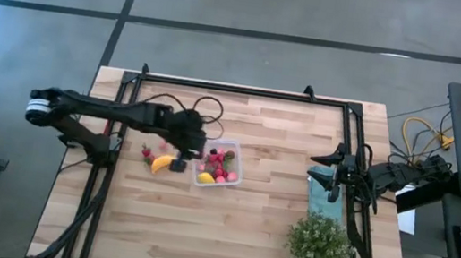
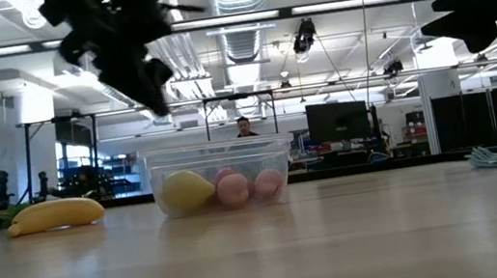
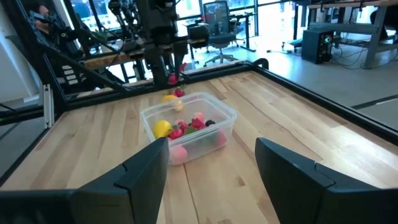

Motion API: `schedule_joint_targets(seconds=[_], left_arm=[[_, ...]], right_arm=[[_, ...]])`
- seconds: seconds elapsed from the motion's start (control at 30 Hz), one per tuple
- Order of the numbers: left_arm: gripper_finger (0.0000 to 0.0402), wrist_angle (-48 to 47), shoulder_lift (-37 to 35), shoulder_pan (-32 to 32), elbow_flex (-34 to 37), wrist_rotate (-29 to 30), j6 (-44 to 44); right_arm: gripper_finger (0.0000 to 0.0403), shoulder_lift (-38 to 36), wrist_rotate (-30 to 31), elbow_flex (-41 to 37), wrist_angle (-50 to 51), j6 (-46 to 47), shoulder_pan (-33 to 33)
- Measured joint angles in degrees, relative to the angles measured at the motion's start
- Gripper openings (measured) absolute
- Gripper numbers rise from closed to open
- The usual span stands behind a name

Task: Pick and placing Produce into tupperware
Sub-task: Put the red cherry into the transparent bin, then put the banana into the transparent bin

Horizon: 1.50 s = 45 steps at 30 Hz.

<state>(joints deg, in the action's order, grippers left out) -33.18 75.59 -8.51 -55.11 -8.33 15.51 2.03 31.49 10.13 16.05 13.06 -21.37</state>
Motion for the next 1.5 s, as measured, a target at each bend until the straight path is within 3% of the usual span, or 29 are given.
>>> schedule_joint_targets(seconds=[0.1, 0.23, 0.53, 0.63, 0.77, 0.97, 1.2, 1.5], left_arm=[[0.0082, 5.6, 3.2, 0.4, -1.2, -0.7, 1.4], [0.0101, 6.1, 6.8, 0.0, -2.6, -1.2, -1.2], [0.0201, 4.3, 7.7, 0.7, -3.9, -3.4, -10.7], [0.0217, -2.6, 5.8, 1.5, -4.4, 0.1, -12.7], [0.0219, -16.1, 2.5, 2.0, -5.1, 7.9, -24.8], [0.0219, -30.1, -1.9, 1.8, -0.1, 9.6, -41.4], [0.0219, -29.1, -4.7, 1.9, 7.6, 4.0, -46.6], [0.0219, -15.9, -3.4, 1.9, 9.6, 3.6, -46.7]], right_arm=[[0.0233, 0.0, 0.0, 0.0, 0.0, 0.0, 0.0], [0.0233, -0.1, 0.0, 0.0, 0.0, 0.0, 0.0], [0.0233, 0.0, 0.0, 0.0, 0.0, 0.0, 0.0], [0.0233, 0.0, 0.0, 0.0, 0.0, 0.0, 0.0], [0.0233, 0.0, 0.0, 0.0, 0.0, 0.0, 0.0], [0.0233, 0.0, 0.0, 0.0, 0.0, 0.0, 0.0], [0.0233, 0.0, -0.1, 0.0, 0.0, 0.0, 0.0], [0.0233, 0.0, -0.1, 0.0, 0.0, 0.0, 0.0]])
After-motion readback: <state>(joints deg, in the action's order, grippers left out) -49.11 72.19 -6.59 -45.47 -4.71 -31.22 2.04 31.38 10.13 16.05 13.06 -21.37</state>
